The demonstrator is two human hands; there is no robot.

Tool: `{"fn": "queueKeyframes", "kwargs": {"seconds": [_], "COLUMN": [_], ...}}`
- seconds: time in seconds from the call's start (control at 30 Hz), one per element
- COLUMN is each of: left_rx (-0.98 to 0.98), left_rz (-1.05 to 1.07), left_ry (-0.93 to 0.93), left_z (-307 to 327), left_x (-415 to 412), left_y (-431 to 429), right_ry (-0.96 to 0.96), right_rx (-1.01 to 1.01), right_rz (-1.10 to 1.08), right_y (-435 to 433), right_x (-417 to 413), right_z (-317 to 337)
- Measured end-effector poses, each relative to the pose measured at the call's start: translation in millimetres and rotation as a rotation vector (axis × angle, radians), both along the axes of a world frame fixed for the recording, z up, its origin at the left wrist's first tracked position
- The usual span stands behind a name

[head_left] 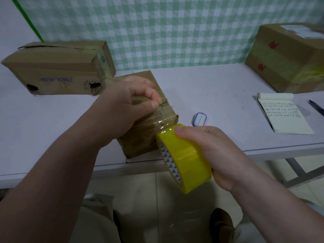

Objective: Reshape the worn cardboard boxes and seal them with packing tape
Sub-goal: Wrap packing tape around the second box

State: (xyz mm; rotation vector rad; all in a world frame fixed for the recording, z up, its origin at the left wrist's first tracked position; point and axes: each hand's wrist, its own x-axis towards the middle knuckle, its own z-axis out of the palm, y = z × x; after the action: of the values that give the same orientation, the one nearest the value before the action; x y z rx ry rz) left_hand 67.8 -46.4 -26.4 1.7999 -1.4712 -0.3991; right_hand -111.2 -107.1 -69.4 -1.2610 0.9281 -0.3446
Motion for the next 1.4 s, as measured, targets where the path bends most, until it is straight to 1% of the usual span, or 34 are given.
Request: {"fn": "queueKeyframes", "kwargs": {"seconds": [0.07,0.17,0.27,0.4,0.53,0.63,0.73,0.8,0.83,0.87,0.9,0.97,1.03,1.07,1.1,1.17,1.23,1.3,1.37,1.4], "left_rx": [0.086,0.131,0.097,0.072,0.032,0.022,-0.009,-0.104,-0.151,-0.176,-0.157,0.031,0.245,0.292,0.295,0.253,0.134,-0.106,-0.366,-0.432], "left_rz": [-0.048,-0.042,0.024,0.093,0.112,0.170,0.262,0.298,0.259,0.163,0.041,-0.151,-0.191,-0.173,-0.146,-0.059,0.098,0.261,0.381,0.425], "left_ry": [-0.017,-0.134,-0.224,-0.268,-0.253,-0.256,-0.361,-0.470,-0.514,-0.535,-0.533,-0.534,-0.597,-0.605,-0.595,-0.578,-0.529,-0.471,-0.488,-0.494], "left_z": [-0.2,-5.6,-8.5,-15.2,-19.4,-23.3,-30.0,-31.6,-29.7,-26.8,-23.3,-21.0,-24.4,-25.5,-25.7,-25.0,-30.5,-37.1,-39.5,-40.8], "left_x": [0.2,1.1,-2.2,-4.5,-1.0,4.0,4.5,4.0,2.7,1.8,-0.6,-6.4,-8.6,-9.5,-11.8,-16.1,-17.5,-18.6,-25.0,-29.5], "left_y": [-2.5,-10.3,-17.6,-22.7,-25.4,-29.8,-33.2,-30.7,-26.7,-22.4,-17.3,-6.5,-0.2,1.0,1.5,1.5,5.1,16.7,31.9,38.5], "right_ry": [-0.002,-0.010,-0.009,-0.019,-0.026,-0.033,-0.042,-0.039,-0.036,-0.037,-0.042,-0.057,-0.068,-0.070,-0.073,-0.078,-0.096,-0.120,-0.140,-0.155], "right_rx": [0.004,0.015,0.015,0.014,0.009,0.008,0.001,-0.009,-0.014,-0.015,-0.011,0.001,0.007,0.009,0.011,0.007,0.000,-0.011,-0.020,-0.019], "right_rz": [-0.005,-0.006,-0.002,-0.016,-0.017,-0.017,-0.019,-0.013,-0.013,-0.018,-0.025,-0.041,-0.055,-0.062,-0.068,-0.069,-0.068,-0.075,-0.076,-0.069], "right_y": [0.0,0.6,1.0,0.6,0.9,1.0,0.6,1.6,2.7,3.6,4.2,4.7,5.5,6.0,6.9,11.1,18.6,26.9,32.9,35.7], "right_x": [0.8,1.8,1.2,-1.1,-0.1,0.6,1.5,2.2,2.5,2.4,2.6,2.8,3.2,3.4,3.2,2.2,1.5,1.9,2.6,2.7], "right_z": [-0.3,0.4,0.7,0.3,-0.5,-2.4,-4.1,-5.1,-5.1,-5.3,-5.1,-4.8,-3.6,-3.5,-3.6,-3.4,-5.4,-8.3,-10.5,-11.4]}}
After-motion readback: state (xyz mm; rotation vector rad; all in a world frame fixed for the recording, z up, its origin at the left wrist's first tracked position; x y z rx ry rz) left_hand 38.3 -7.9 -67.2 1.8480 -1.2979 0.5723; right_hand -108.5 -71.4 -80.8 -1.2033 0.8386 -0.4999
